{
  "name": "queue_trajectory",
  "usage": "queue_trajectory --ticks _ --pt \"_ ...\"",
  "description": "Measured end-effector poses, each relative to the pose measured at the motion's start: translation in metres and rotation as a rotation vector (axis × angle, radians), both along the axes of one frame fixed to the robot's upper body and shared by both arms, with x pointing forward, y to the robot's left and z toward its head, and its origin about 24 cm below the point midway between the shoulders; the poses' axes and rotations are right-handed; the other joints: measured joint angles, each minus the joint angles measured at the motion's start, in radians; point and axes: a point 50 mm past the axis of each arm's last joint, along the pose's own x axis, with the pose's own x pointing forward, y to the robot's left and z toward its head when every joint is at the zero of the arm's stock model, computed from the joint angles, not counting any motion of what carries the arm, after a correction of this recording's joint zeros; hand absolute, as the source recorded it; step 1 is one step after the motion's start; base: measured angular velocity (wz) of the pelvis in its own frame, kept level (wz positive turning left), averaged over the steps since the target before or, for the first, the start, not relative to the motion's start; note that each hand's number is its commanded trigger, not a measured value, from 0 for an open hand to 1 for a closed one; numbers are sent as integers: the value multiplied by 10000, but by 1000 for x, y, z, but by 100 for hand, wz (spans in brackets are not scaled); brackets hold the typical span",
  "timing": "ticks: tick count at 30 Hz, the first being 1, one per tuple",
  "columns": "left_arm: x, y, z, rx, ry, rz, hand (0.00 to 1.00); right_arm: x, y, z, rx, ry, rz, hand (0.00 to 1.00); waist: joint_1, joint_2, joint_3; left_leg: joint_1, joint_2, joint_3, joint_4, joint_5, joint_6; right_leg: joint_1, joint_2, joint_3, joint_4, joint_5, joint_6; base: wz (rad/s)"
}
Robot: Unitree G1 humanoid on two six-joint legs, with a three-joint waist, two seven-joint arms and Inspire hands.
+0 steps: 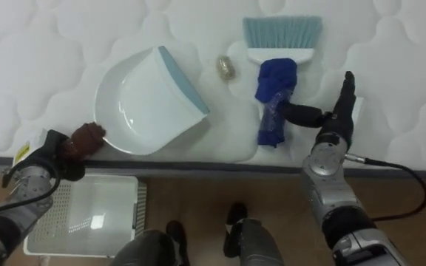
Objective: Clean bed
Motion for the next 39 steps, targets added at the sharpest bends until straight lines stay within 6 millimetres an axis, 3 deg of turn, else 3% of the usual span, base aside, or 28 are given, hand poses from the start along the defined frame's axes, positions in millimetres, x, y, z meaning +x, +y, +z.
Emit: queue_trajectory --ticks 7,11,24,34,39 --pt "-1 0 -1 4 52 -8 100 0 -1 -4 114 292 333 0 42 29 20 11 -4 -7 -8 -5 -9 -9 13 32 98 -6 -3 0" --pt "-1 0 -2 29 181 28 100 2 -1 -3 352 269 348 0 119 117 73 -10 3 -69 108 -39 -43 -20 13 23 183 -54 -28 0" --pt "-4 -12 -10 30 790 -112 100 8 -5 1 1588 193 214 0 296 328 50 -47 -50 -194 471 -33 -184 -143 -151 -8 825 -337 -241 3" --pt "-5 -20 -13 -71 794 -385 100 12 -5 5 5202 -978 -717 0 327 389 31 -28 54 -261 460 84 -390 -98 27 -125 738 -252 -494 0" --pt "-12 -19 -19 -98 1010 -310 100 11 -11 5 7221 -1917 -1399 0 326 584 -12 -18 74 -262 446 105 -417 -64 55 -140 684 -228 -527 0"
